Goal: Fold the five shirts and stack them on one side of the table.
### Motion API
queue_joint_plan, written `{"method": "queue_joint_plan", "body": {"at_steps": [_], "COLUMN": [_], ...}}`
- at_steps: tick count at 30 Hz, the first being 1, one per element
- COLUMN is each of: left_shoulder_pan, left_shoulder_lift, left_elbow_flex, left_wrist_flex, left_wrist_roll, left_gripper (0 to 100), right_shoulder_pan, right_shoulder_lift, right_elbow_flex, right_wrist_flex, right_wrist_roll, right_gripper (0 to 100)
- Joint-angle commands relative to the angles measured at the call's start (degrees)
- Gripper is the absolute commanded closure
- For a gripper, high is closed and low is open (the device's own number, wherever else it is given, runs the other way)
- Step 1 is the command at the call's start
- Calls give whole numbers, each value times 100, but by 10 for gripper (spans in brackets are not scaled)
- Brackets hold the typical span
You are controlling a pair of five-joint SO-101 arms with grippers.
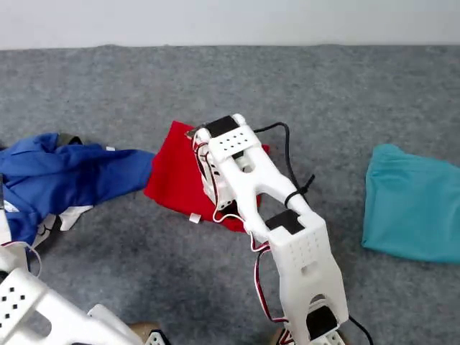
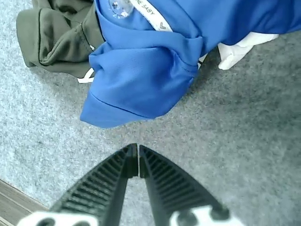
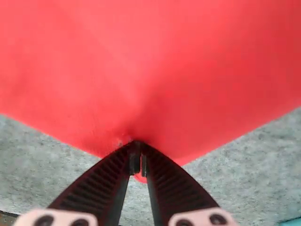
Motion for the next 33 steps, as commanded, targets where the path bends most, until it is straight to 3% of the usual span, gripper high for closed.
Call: {"method": "queue_joint_plan", "body": {"at_steps": [1,6,13,22,29,33], "left_shoulder_pan": [-18,9,9,9,9,9], "left_shoulder_lift": [-123,-123,-123,-123,-123,-123], "left_elbow_flex": [-48,-75,-66,-84,-75,-84], "left_wrist_flex": [53,378,580,826,826,818], "left_wrist_roll": [35,35,35,35,35,35], "left_gripper": [986,986,986,986,986,986], "right_shoulder_pan": [75,171,497,505,444,215], "right_shoulder_lift": [-532,-1516,-3002,-3530,-3468,-3152], "right_elbow_flex": [-158,-114,-114,545,1609,1934], "right_wrist_flex": [127,382,382,374,40,-593], "right_wrist_roll": [-53,-70,-659,-1398,-2681,-2708], "right_gripper": [990,990,990,980,667,655]}}
